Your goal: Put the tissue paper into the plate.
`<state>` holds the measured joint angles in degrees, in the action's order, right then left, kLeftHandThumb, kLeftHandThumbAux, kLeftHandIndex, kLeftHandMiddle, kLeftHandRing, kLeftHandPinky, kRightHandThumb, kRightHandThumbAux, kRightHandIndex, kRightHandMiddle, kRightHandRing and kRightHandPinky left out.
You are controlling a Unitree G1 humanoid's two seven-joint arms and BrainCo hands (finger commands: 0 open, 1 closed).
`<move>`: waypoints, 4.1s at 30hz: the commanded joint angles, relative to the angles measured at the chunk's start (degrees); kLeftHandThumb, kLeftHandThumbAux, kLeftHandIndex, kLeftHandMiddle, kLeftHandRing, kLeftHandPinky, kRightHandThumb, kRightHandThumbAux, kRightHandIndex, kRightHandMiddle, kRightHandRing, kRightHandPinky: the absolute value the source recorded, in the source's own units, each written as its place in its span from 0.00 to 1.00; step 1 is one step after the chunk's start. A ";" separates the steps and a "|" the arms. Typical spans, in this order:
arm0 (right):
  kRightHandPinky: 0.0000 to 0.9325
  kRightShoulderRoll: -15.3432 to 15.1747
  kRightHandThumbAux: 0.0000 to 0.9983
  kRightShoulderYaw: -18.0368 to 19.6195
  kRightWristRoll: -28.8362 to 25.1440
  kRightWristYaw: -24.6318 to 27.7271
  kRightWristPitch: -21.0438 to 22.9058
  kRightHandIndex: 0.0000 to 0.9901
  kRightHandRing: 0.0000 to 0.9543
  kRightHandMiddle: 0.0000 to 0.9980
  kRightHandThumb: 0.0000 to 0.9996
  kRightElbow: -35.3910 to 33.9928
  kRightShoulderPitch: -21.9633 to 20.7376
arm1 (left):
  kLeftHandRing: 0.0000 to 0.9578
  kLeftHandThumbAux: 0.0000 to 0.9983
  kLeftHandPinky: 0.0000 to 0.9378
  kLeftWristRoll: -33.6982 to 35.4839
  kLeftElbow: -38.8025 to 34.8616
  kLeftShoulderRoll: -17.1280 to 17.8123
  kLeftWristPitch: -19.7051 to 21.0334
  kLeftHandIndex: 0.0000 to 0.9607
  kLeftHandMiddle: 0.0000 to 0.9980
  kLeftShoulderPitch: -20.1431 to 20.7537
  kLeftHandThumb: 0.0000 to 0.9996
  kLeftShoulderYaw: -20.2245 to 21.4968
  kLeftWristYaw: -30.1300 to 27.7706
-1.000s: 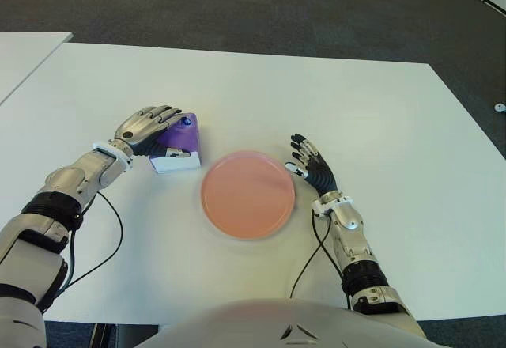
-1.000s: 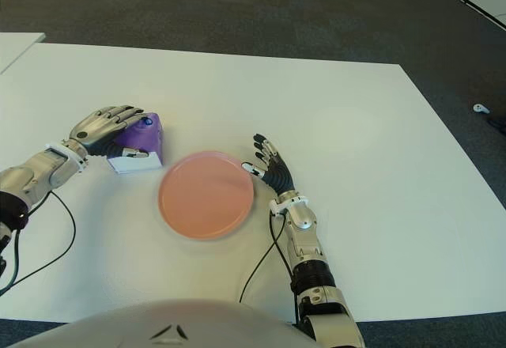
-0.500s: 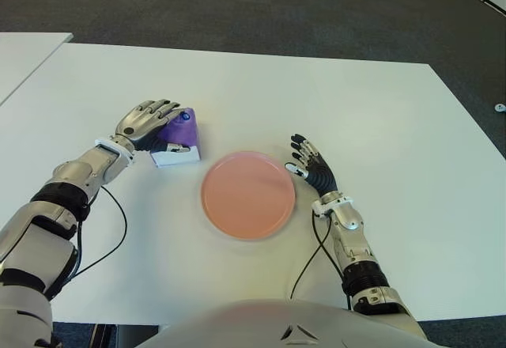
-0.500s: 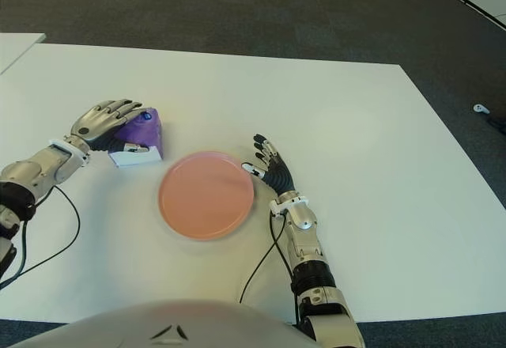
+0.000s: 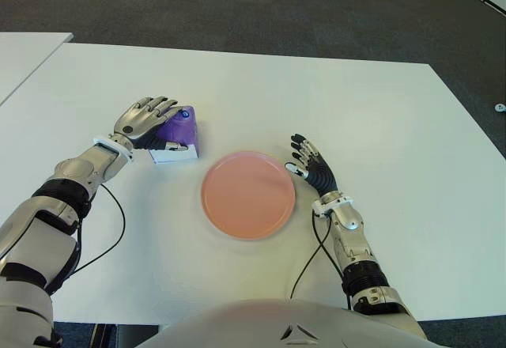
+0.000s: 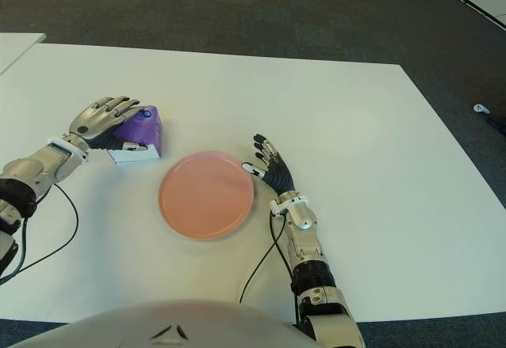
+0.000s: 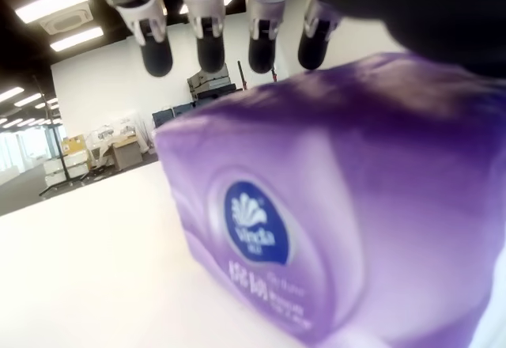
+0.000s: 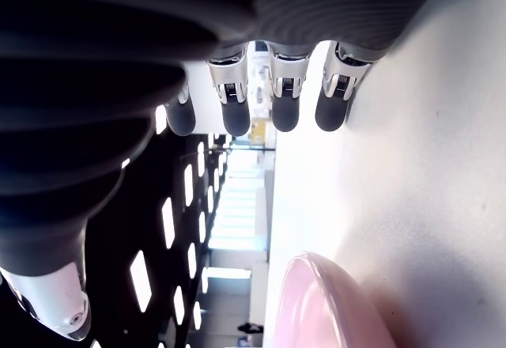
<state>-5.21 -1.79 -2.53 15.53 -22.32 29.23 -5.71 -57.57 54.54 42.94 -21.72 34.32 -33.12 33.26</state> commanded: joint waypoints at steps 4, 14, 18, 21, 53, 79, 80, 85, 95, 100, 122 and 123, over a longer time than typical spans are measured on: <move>0.00 -0.04 0.66 -1.43 0.90 1.13 9.28 0.00 0.00 0.00 0.00 9.17 10.62 | 0.00 0.08 0.00 -2.58 2.45 -0.55 0.55 0.00 0.00 -0.07 0.28 -3.11 2.85; 0.00 -0.28 0.67 -1.40 0.71 1.61 9.79 0.00 0.00 0.00 0.00 8.90 10.74 | 0.00 0.07 0.00 -2.62 5.89 -1.58 -0.78 0.00 0.00 -1.78 0.30 -5.71 5.14; 0.00 -0.32 0.67 -1.42 0.65 1.66 9.90 0.00 0.00 0.00 0.00 8.79 10.78 | 0.00 0.07 0.00 -2.37 6.49 -1.58 -1.56 0.00 0.00 -1.67 0.30 -6.60 5.04; 0.00 -0.35 0.67 -1.49 0.65 1.66 9.87 0.00 0.00 0.00 0.00 8.77 10.78 | 0.00 0.07 0.00 -2.22 6.77 -1.60 -2.00 0.00 0.00 -1.62 0.31 -6.96 4.61; 0.00 -0.32 0.67 -1.55 0.57 0.98 10.38 0.00 0.00 0.00 0.00 6.77 11.89 | 0.00 0.09 0.00 -2.02 10.19 -3.61 -2.31 0.00 0.00 -3.32 0.39 -10.08 0.70; 0.00 -0.38 0.67 -1.45 0.16 0.89 11.18 0.00 0.00 0.00 0.01 5.12 12.83 | 0.00 0.12 0.00 -5.71 18.81 -9.76 6.90 0.00 0.00 -1.93 0.40 -16.22 9.49; 0.00 -0.42 0.67 -1.43 0.13 0.95 11.21 0.00 0.00 0.00 0.01 5.04 12.90 | 0.00 0.13 0.00 -5.91 18.98 -9.91 7.50 0.00 0.00 -1.89 0.40 -16.72 10.09; 0.00 -0.52 0.67 -1.48 0.15 1.01 11.46 0.00 0.00 0.00 0.01 4.62 13.12 | 0.00 0.14 0.00 -6.92 20.15 -10.94 11.45 0.00 0.00 -1.88 0.40 -19.21 13.03; 0.00 -0.57 0.67 -1.52 -0.07 1.23 11.72 0.00 0.00 0.00 0.00 3.55 13.80 | 0.00 0.18 0.00 -6.17 21.87 -11.78 14.13 0.00 0.00 -1.33 0.38 -21.46 14.44; 0.00 -0.52 0.68 -1.54 -0.24 1.34 11.68 0.00 0.00 0.00 0.00 3.03 14.22 | 0.00 0.19 0.00 -6.02 22.36 -11.85 14.25 0.00 0.00 -1.09 0.42 -22.35 13.78; 0.00 -0.83 0.67 -1.94 -0.21 1.38 12.58 0.00 0.00 0.00 0.01 1.86 14.99 | 0.02 0.25 0.07 -6.35 23.41 -11.26 13.35 0.01 0.01 -0.47 0.53 -25.41 12.05; 0.00 -0.80 0.67 -1.95 -0.22 1.36 12.57 0.00 0.00 0.00 0.01 1.76 15.07 | 0.04 0.26 0.10 -6.25 23.49 -11.24 13.16 0.02 0.02 -0.39 0.54 -25.44 11.85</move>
<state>-5.99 -2.36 -3.53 16.51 -21.12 24.01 -1.15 -59.13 74.77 33.98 -7.30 39.71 -54.08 51.33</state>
